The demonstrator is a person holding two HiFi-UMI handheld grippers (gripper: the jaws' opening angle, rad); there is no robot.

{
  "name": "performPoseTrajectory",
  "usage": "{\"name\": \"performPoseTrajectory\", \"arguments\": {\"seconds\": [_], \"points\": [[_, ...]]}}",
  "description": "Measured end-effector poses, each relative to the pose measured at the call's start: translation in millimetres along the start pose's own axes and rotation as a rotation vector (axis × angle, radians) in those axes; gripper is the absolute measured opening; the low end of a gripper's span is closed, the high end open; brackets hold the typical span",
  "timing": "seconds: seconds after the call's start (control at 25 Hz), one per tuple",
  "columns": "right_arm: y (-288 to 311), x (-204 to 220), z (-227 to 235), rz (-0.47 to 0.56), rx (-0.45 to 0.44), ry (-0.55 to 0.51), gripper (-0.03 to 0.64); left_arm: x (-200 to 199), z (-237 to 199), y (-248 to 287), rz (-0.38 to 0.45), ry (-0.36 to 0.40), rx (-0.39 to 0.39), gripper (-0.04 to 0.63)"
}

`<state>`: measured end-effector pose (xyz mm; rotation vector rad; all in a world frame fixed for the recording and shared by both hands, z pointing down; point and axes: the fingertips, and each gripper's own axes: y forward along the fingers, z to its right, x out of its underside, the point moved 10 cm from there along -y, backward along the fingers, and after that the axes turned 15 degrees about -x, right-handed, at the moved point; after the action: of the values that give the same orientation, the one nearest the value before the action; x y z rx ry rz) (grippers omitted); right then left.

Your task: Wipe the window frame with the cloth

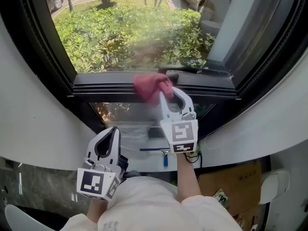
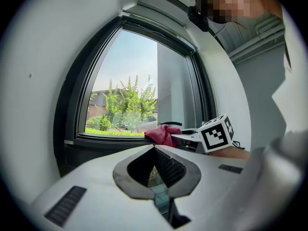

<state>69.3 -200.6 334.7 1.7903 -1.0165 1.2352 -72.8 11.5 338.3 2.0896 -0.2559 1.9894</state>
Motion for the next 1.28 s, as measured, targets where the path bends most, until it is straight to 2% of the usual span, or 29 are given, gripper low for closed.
{"name": "performPoseTrajectory", "arguments": {"seconds": [0.6, 1.08, 1.28], "points": [[-0.1, -2.6, 0.5, 0.019, -0.018, 0.072, 0.086, 2.4, -8.7, -3.6, -0.005, -0.018, -0.002, 0.008], [-3.1, -1.1, 5.1, -0.028, 0.024, 0.033, 0.089, 3.9, -12.3, -2.2, -0.002, -0.027, -0.006, 0.008], [-2.9, 0.3, 7.7, 0.01, -0.002, 0.071, 0.089, 4.7, -8.6, -1.7, -0.009, -0.03, 0.011, 0.008]]}}
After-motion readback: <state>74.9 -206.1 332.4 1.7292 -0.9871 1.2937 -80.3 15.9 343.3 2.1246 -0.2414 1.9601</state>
